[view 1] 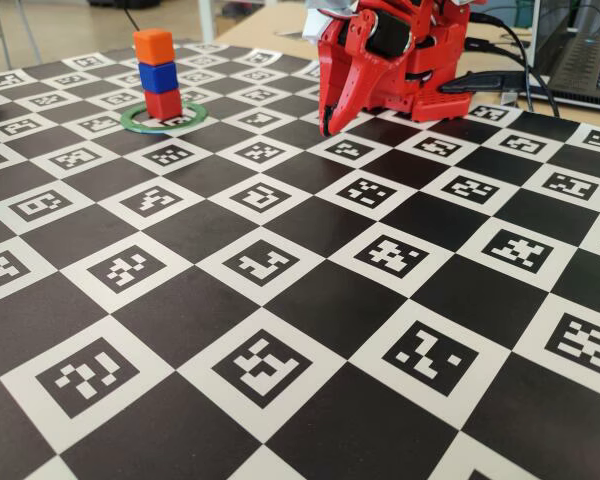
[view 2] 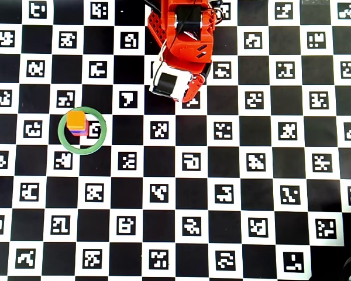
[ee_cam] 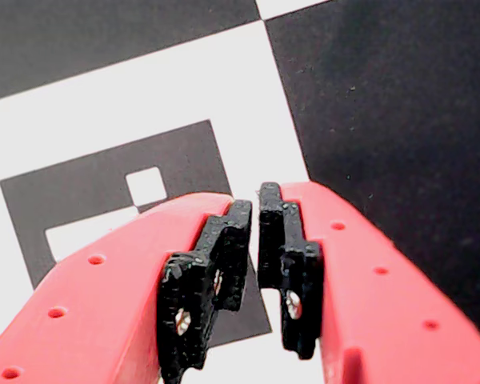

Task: Grab the red cube then put it in the green circle then put the blue cube on top and finally the orange cube on top

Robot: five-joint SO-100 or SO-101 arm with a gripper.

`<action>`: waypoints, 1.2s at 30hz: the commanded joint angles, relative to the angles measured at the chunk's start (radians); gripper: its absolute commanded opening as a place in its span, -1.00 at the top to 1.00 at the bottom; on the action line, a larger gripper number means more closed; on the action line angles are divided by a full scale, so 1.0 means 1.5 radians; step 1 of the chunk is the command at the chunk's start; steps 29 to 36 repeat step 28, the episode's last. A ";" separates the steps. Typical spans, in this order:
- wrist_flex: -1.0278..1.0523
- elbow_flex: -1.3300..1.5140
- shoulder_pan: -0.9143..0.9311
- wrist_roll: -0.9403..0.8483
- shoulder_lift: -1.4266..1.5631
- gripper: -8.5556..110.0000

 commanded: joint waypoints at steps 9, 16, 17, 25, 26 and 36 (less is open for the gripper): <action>0.039 0.029 0.005 -0.061 0.033 0.93; 0.039 0.029 0.005 -0.061 0.033 0.93; 0.039 0.029 0.005 -0.061 0.033 0.93; 0.039 0.029 0.005 -0.061 0.033 0.93; 0.039 0.029 0.005 -0.061 0.033 0.93; 0.039 0.029 0.005 -0.061 0.033 0.93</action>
